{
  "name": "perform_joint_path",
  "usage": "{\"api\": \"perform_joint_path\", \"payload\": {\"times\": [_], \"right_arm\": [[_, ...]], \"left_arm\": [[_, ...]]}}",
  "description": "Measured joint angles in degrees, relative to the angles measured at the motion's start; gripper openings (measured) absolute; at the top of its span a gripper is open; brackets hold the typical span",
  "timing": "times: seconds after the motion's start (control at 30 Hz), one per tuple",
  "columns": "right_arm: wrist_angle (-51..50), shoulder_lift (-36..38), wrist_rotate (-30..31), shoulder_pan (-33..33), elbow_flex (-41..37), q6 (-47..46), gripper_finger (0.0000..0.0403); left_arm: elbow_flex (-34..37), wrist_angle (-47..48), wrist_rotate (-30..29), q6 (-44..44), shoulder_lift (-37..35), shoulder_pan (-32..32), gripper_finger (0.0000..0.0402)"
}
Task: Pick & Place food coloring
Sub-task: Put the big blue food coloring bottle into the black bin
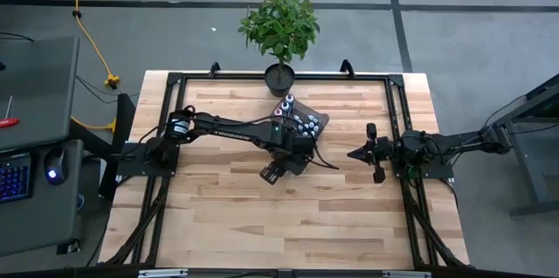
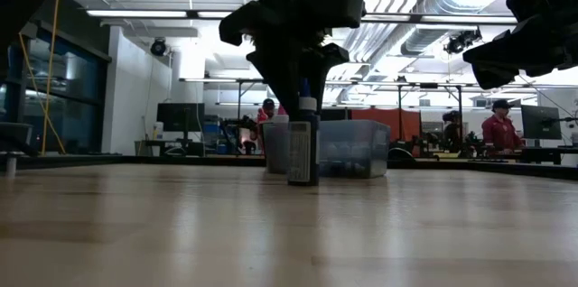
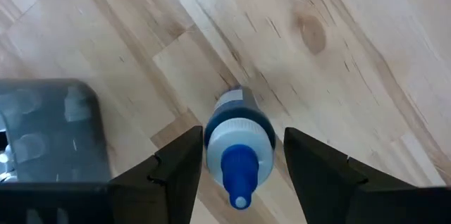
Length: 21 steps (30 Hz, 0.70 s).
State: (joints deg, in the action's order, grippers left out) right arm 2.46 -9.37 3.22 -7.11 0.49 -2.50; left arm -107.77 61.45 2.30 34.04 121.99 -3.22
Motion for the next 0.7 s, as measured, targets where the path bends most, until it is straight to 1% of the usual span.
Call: {"api": "perform_joint_path", "payload": {"times": [0.17, 0.43, 0.53, 0.7], "right_arm": [[0.0, 0.0, 0.0, 0.0, 0.0, 0.0, 0.0002], [0.0, 0.0, 0.0, 0.0, 0.0, 0.0, 0.0002], [0.0, 0.0, 0.0, 0.0, 0.0, 0.0, 0.0002], [0.0, 0.0, 0.0, 0.0, 0.0, 0.0, 0.0002]], "left_arm": [[0.0, -0.1, 1.5, -0.2, 0.0, 0.0, 0.0192], [0.0, -0.1, 0.9, -0.2, 0.0, 0.0, 0.0189], [0.0, 0.0, 0.9, -0.2, 0.0, 0.0, 0.0173], [-0.1, 0.0, 1.0, -0.2, -0.1, 0.0, 0.0123]]}}
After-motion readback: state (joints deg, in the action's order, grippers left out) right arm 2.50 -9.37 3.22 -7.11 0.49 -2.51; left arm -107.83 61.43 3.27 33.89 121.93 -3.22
